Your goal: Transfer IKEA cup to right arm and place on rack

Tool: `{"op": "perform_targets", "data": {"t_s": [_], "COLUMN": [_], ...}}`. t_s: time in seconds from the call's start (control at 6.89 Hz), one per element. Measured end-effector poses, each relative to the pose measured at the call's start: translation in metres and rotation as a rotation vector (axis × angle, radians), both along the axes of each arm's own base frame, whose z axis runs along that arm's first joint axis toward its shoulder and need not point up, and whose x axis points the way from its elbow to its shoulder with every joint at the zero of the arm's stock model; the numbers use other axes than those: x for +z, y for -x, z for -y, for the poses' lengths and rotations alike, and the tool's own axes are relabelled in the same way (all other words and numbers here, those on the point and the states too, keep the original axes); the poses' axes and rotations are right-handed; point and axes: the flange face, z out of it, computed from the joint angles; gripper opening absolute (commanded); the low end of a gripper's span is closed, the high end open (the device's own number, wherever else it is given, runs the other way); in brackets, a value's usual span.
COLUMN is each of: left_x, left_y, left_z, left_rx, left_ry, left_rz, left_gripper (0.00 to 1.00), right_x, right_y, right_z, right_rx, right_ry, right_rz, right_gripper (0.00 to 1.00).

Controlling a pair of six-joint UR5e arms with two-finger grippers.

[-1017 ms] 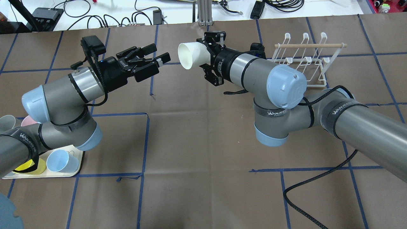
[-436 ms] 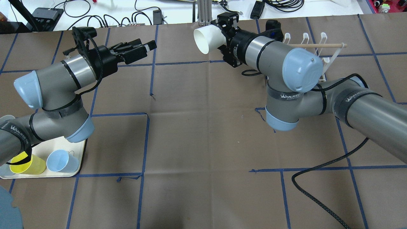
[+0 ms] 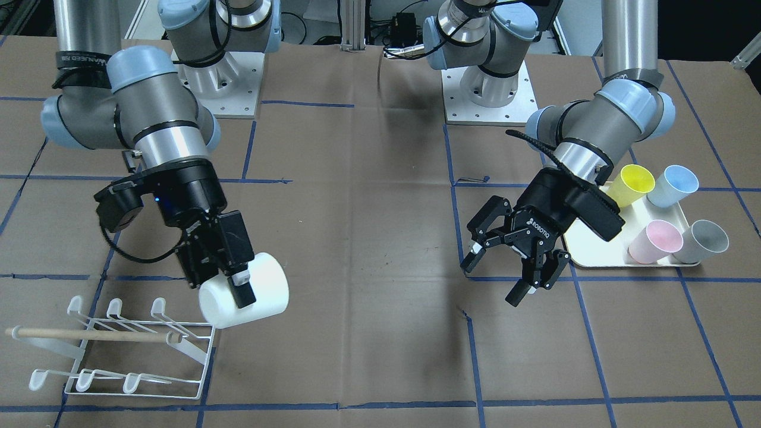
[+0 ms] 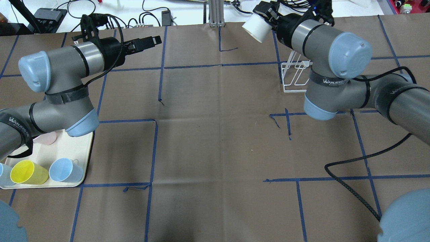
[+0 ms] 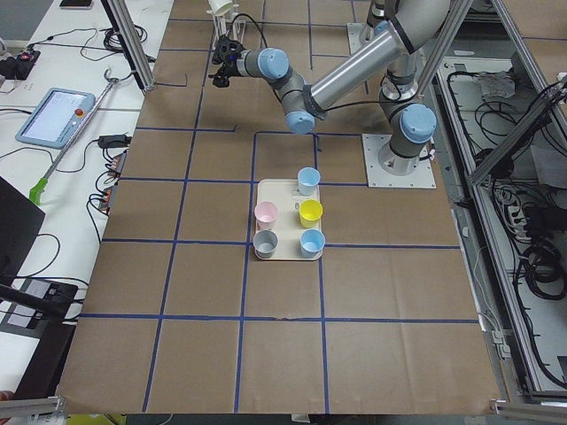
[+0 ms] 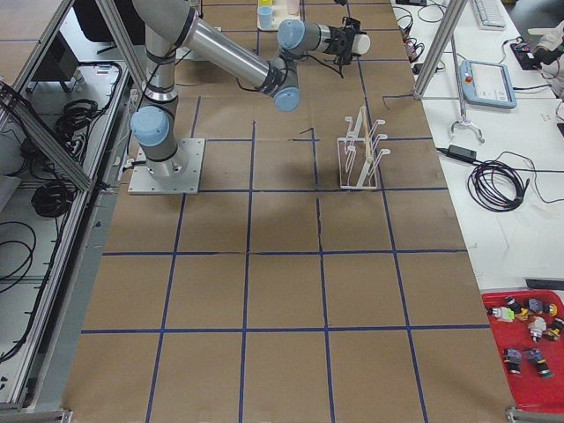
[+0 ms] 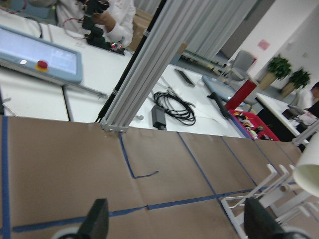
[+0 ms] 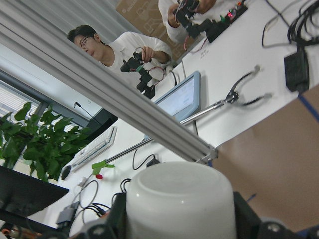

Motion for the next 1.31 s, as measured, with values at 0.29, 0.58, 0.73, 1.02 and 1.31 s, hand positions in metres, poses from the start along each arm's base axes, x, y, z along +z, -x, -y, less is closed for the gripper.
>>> {"op": "perform_targets", "data": {"t_s": [0.29, 0.58, 0.73, 1.02, 1.31], "left_x": [0.006, 0.030, 0.058, 0.111, 0.137], "left_y": [0.026, 0.037, 0.035, 0.025, 0.025], "left_z": [0.025, 0.029, 0.017, -0.018, -0.051], "left_rx": [0.092, 0.114, 0.107, 0.062, 0.037], "left_ry": [-0.253, -0.525, -0.638, -0.780, -0.807], "left_rz": [0.204, 0.376, 0.430, 0.542, 0.573], "left_gripper": [0.99, 0.99, 0.99, 1.00, 1.00], "right_x": [-0.006, -0.015, -0.019, -0.042, -0.070], "right_y": [0.048, 0.071, 0.076, 0.083, 0.097], "right_z": [0.022, 0.048, 0.058, 0.069, 0.075], "right_rx": [0.063, 0.058, 0.047, 0.030, 0.010], "right_ry": [0.124, 0.193, 0.260, 0.347, 0.357], "right_rz": [-0.338, -0.473, -0.519, -0.614, -0.637], "right_gripper": [0.08, 0.09, 0.09, 0.09, 0.09]}}
